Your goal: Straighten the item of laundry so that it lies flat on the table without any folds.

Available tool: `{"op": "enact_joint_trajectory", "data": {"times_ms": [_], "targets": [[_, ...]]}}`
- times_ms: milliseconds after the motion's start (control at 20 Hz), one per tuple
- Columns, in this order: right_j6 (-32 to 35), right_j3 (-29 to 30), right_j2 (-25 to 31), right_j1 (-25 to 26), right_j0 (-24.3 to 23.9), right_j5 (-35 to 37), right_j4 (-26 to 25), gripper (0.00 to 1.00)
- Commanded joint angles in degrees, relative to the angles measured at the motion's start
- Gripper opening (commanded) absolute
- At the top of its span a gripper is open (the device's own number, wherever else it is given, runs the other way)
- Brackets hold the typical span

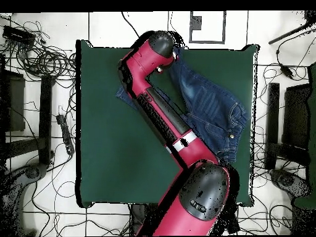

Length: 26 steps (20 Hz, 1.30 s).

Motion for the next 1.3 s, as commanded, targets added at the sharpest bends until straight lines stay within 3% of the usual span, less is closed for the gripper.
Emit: {"op": "enact_joint_trajectory", "data": {"times_ms": [50, 350, 800, 1300], "targets": [[-28.53, -6.1, -0.18, -0.82, 3.65, -8.96, 7.73, 1.0], [-25.78, -5.69, 1.47, 1.21, 3.12, -5.59, 9.09, 1.0], [-21.99, -5.33, 13.22, 1.56, 0.56, -8.01, 22.75, 1.0], [-20.19, -5.62, 16.1, 2.5, 0.3, -6.54, 25.73, 1.0]]}}
